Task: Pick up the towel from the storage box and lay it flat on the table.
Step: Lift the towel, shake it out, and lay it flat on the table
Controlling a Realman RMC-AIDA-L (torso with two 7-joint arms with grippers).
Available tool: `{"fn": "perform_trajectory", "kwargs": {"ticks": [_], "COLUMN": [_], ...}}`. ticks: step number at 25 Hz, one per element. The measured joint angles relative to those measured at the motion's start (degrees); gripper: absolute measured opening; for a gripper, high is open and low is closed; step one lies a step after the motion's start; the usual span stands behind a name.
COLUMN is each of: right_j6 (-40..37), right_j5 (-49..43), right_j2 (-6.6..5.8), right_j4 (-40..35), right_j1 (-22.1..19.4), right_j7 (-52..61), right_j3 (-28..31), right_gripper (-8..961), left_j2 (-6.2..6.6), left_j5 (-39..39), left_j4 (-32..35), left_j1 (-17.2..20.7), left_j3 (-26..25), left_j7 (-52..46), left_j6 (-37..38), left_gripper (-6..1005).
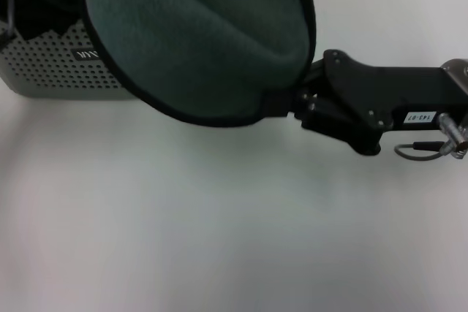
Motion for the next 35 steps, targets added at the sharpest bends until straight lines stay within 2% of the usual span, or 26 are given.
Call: {"fn": "perform_trajectory", "kwargs": {"ticks": [5, 8, 10, 11, 13, 16, 18, 20, 24, 29, 33, 35], "right_j6": [1.44, 2.46, 5.48, 6.71, 11.01, 16.76, 19.31, 21.26, 22.65, 22.91, 21.2, 17.47], "right_j5": [3.58, 5.54, 6.19, 6.74, 8.51, 9.13, 8.31, 6.18, 0.16, -1.75, -3.44, -4.39], "right_j2": [-0.49, -0.64, -0.2, -0.18, -0.22, -0.4, -0.42, -0.48, -0.42, -0.61, -0.71, -0.72], "right_j4": [-4.57, -16.94, -32.68, -37.14, -51.32, -68.61, -75.92, -80.01, -80.4, -74.16, -69.58, -68.1], "right_j1": [-5.25, -12.3, -18.65, -20.23, -24.74, -27.02, -26.84, -26.19, -25.97, -25.5, -24.32, -24.43], "right_j7": [2.05, 8.09, 13.63, 14.98, 18.02, 21.1, 22.74, 25.02, 28.67, 28.26, 27.69, 27.75], "right_j3": [0.39, 1.7, 2.0, 1.81, 0.48, -0.1, -0.15, -0.29, -0.34, 0.77, 1.91, 1.86], "right_gripper": [6, 4, 3, 2, 2, 3, 3, 4, 5, 6, 6, 7], "left_j2": [0.56, 0.61, 0.59, 0.52, 0.36, -0.05, -0.43, -0.69, -0.75, -0.64, 0.4, 1.03], "left_j5": [3.19, 5.77, 6.46, 6.74, 6.96, 7.0, 6.95, 7.2, 8.65, 9.55, 10.58, 12.96], "left_j4": [-3.19, -3.29, -3.16, -3.09, -2.94, -1.45, 0.13, 0.99, 1.05, 0.53, -1.79, -2.52], "left_j1": [2.92, 6.97, 8.63, 9.3, 9.71, 9.62, 9.18, 8.95, 9.52, 11.71, 12.37, 12.88], "left_j3": [-5.05, -9.02, -9.8, -9.94, -9.86, -9.6, -9.42, -8.8, -6.72, -7.21, -7.34, -7.25], "left_j7": [1.52, 2.37, 2.6, 2.65, 2.65, 1.73, 0.57, -0.03, 0.71, 1.24, 1.02, 0.82], "left_j6": [-0.29, -0.54, -0.59, -0.59, -0.55, -0.21, -0.07, -0.04, -0.01, -0.49, -0.84, -0.61], "left_gripper": [65, 66, 67, 67, 68, 69, 70, 70, 72, 73, 75, 75]}}
